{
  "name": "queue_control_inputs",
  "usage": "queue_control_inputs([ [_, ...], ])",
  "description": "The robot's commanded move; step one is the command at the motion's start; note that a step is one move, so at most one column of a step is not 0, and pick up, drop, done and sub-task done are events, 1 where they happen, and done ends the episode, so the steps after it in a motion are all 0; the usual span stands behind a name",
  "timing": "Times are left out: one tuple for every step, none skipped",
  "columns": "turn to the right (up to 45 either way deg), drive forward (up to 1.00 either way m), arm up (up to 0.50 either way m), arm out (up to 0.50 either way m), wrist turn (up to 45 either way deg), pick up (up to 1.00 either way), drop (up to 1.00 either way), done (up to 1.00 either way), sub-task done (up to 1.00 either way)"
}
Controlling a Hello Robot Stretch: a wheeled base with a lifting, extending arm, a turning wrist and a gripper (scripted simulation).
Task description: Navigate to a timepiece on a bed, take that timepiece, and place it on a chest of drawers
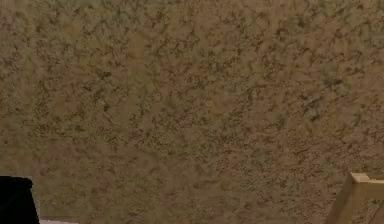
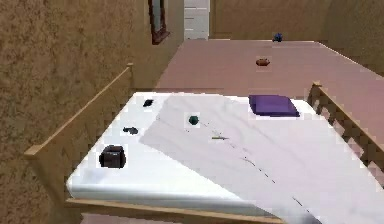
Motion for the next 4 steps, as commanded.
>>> queue_control_inputs([
  [-24.0,0.0,0.0,0.0,0.0,0.0,0.0,0.0,0.0],
  [45.0,0.0,0.0,0.0,0.0,0.0,0.0,0.0,0.0],
  [45.0,0.0,0.0,0.0,0.0,0.0,0.0,0.0,0.0],
  [9.0,0.0,0.0,0.0,0.0,0.0,0.0,0.0,0.0],
])
